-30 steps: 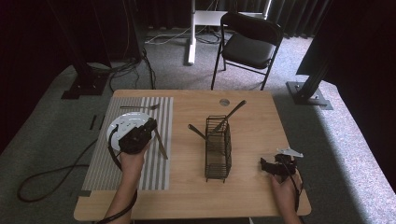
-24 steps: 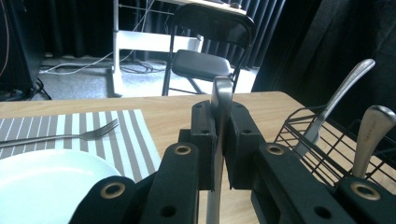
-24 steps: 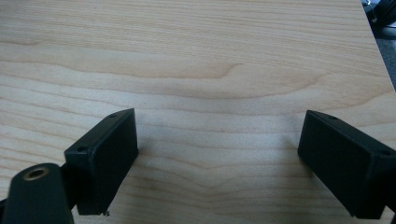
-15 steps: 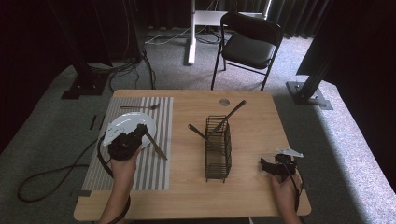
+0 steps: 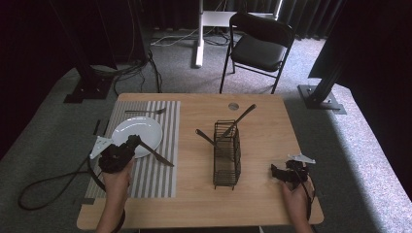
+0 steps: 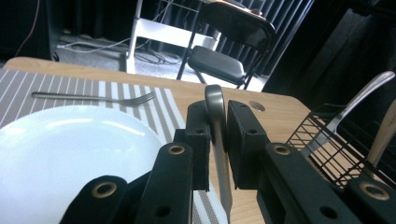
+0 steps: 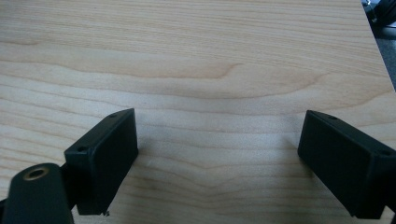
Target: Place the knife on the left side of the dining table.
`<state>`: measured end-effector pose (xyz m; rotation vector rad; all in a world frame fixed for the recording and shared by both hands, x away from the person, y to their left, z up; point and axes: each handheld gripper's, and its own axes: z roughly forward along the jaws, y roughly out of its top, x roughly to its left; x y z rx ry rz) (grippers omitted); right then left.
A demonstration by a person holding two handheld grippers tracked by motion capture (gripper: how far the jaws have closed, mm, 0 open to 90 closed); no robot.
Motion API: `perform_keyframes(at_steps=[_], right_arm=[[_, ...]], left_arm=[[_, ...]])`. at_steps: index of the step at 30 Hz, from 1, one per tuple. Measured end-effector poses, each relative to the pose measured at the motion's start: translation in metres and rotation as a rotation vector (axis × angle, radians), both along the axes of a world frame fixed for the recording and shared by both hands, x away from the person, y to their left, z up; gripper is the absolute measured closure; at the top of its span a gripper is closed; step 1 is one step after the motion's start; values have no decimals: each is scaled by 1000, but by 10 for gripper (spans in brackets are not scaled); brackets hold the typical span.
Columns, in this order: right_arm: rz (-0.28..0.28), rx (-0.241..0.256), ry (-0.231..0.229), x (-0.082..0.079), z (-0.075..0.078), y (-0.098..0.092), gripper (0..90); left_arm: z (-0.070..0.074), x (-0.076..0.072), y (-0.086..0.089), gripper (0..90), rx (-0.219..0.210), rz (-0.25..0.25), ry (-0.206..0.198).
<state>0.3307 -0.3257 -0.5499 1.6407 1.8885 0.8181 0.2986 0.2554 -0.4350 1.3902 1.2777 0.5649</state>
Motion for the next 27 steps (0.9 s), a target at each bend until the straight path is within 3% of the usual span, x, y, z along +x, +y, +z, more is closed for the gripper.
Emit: perform_keyframes(at_steps=[20,27], right_arm=[[0,1,0,0,0,0,115],[0,1,0,0,0,0,115]], left_arm=[[-28,-4,35,728,-33,92,36],[-39,-3,46,682,-35,128,65]])
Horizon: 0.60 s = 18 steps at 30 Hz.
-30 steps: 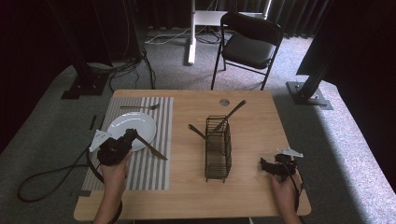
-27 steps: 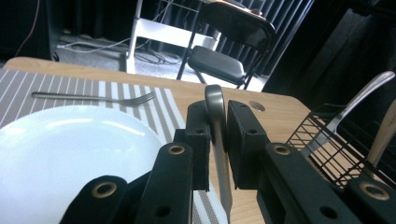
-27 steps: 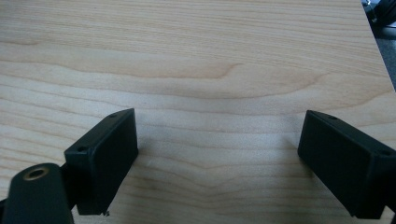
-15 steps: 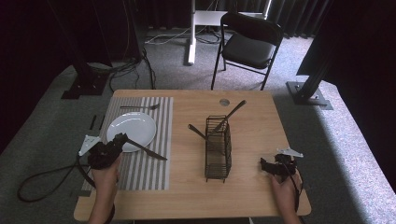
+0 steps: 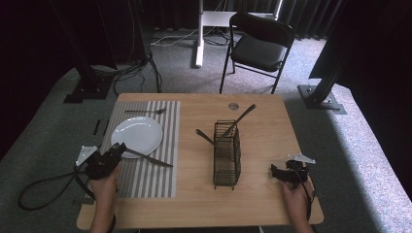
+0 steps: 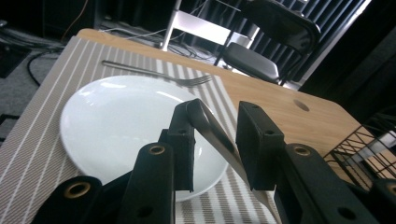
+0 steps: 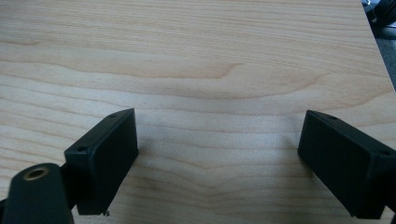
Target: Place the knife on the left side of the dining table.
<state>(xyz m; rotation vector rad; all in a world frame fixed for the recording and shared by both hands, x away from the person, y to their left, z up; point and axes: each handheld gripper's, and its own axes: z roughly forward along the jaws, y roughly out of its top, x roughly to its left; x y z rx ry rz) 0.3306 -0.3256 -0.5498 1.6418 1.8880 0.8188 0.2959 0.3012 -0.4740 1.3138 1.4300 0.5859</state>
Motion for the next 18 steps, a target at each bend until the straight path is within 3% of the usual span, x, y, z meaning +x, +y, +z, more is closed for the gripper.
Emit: perform_keyframes(at_steps=[9,18], right_arm=[[0,0,0,0,0,0,115],[0,0,0,0,0,0,115]], left_arm=[[-15,2,19,632,-6,-9,73],[-28,3,31,608,-46,-21,122]])
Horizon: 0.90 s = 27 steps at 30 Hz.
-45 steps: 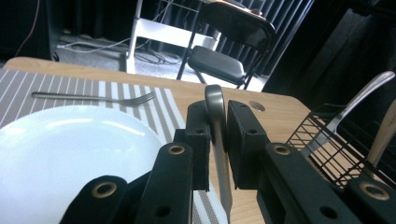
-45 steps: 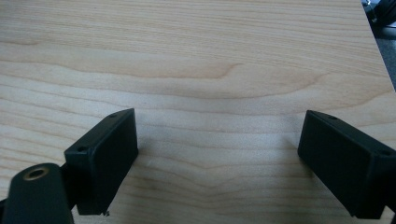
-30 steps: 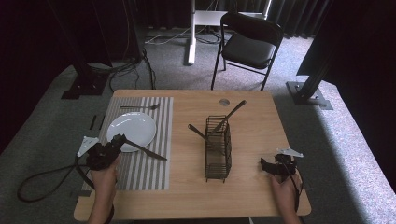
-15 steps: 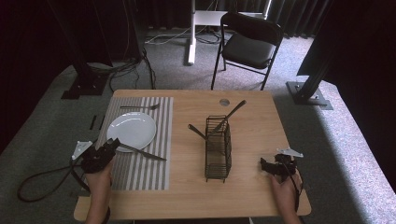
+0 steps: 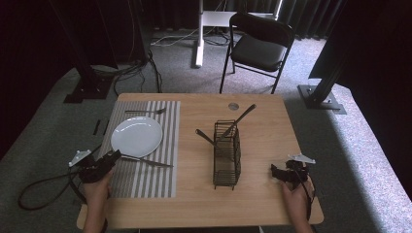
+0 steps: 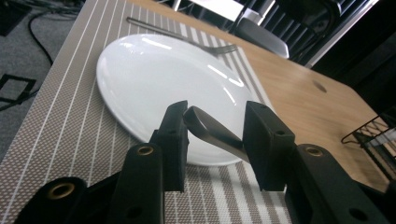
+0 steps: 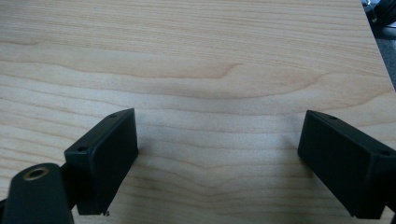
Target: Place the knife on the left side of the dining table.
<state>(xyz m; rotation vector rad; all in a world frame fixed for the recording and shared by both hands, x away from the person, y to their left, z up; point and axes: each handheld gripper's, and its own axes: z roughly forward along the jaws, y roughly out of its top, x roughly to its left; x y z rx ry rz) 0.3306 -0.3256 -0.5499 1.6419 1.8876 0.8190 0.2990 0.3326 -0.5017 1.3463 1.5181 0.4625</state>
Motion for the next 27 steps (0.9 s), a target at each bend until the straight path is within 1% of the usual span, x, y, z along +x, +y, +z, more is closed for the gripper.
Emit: perform_keyframes(at_steps=[6,8,10,14,16,17,19,21,24,26,27], right_arm=[[0,0,0,0,0,0,115],[0,0,0,0,0,0,115],[0,0,0,0,0,0,115],[0,0,0,0,0,0,115],[0,-1,0,0,0,0,115],[0,-1,0,0,0,0,115],[0,0,0,0,0,0,115],[0,0,0,0,0,0,115],[0,0,0,0,0,0,115],[0,-1,0,0,0,0,115],[0,-1,0,0,0,0,115]], left_arm=[[-7,0,4,586,-1,-4,23],[-9,0,5,570,11,-2,34],[-11,1,6,559,12,-4,44],[-16,2,7,519,44,-5,70],[-18,2,7,517,93,15,82],[-19,2,8,517,103,18,86],[-22,2,10,517,91,24,91],[-25,3,10,517,106,31,105],[-29,5,12,517,103,31,120],[-32,7,12,517,109,30,137],[-33,8,11,517,111,27,139]])
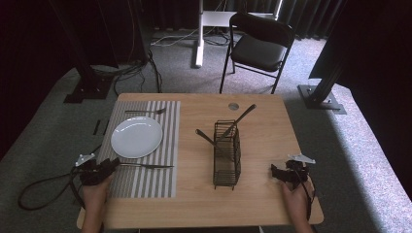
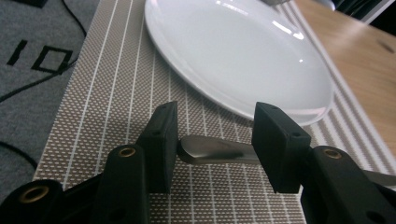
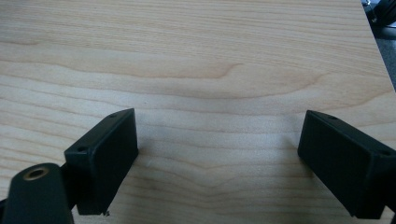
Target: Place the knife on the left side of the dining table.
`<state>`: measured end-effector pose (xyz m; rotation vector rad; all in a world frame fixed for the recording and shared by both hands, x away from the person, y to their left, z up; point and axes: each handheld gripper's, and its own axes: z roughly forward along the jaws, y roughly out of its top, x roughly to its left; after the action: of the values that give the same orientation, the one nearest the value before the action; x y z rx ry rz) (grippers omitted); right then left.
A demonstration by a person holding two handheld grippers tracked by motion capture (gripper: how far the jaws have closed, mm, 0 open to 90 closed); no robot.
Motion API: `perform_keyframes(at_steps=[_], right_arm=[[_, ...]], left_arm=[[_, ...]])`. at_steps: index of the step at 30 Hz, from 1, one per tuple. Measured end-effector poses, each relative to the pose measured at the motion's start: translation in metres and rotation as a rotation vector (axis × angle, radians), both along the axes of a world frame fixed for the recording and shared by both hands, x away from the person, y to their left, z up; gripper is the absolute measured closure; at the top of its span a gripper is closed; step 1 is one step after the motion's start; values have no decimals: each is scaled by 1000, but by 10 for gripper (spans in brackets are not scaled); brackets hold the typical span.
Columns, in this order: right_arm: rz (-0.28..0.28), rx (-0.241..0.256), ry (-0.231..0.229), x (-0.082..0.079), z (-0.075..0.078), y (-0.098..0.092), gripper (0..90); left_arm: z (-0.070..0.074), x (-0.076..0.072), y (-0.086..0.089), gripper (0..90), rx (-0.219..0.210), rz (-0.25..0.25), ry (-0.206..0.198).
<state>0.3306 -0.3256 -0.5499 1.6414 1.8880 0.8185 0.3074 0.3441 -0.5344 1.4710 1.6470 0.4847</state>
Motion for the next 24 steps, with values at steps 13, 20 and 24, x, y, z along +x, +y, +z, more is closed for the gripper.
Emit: perform_keyframes(at_steps=[13,20,24], right_arm=[[0,1,0,0,0,0,116],[0,1,0,0,0,0,116],[0,1,0,0,0,0,116]], left_arm=[[-4,-5,-14,404,72,-27,14],[-5,-18,-31,347,140,-68,26],[-4,-24,-38,298,158,-86,23]])
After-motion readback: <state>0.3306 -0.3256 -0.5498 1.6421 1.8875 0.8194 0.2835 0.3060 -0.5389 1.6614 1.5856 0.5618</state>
